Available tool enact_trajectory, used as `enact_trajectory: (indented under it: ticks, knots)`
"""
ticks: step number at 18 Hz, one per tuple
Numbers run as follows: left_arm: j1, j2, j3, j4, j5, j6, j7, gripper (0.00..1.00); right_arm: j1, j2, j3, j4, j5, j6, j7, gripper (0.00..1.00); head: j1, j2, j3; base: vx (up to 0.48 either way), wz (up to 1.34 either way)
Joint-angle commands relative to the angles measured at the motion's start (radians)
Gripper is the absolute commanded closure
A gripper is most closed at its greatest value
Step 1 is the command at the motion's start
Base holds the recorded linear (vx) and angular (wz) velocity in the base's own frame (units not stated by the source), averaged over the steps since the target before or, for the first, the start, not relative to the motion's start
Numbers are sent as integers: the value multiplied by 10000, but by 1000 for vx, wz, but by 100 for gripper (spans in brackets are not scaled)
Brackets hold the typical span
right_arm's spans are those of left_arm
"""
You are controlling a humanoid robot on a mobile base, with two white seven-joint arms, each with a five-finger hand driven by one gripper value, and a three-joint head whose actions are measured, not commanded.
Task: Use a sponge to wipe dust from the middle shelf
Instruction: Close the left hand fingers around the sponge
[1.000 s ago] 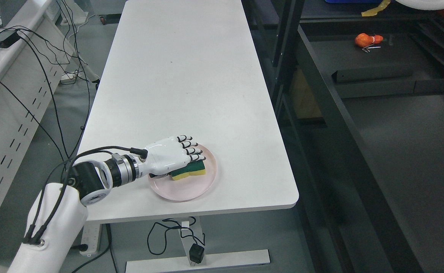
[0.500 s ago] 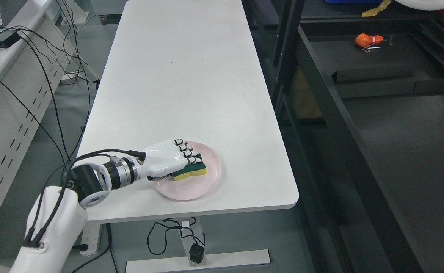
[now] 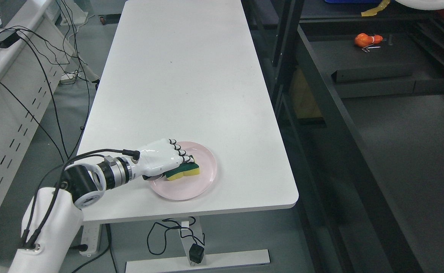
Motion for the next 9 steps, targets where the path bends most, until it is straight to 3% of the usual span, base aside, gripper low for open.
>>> enact_trajectory:
  ticks: [1, 3, 6, 9]
  knots:
    - [259, -51, 1051, 109, 242, -5, -20, 64, -11, -175, -2, -174, 0, 3, -6, 0, 0, 0, 0, 0, 0]
    - [306, -51, 1175, 322, 550, -5, -233, 73, 4, -175, -2, -174, 0, 3, -6, 0, 0, 0, 0, 0, 0]
    - [321, -158, 1451, 645, 596, -5, -419, 77, -11, -175, -2, -174, 0, 3, -6, 0, 0, 0, 0, 0, 0]
    - [260, -312, 1681, 829, 1481, -5, -465, 92, 4, -175, 14, -174, 0, 3, -6, 0, 0, 0, 0, 0, 0]
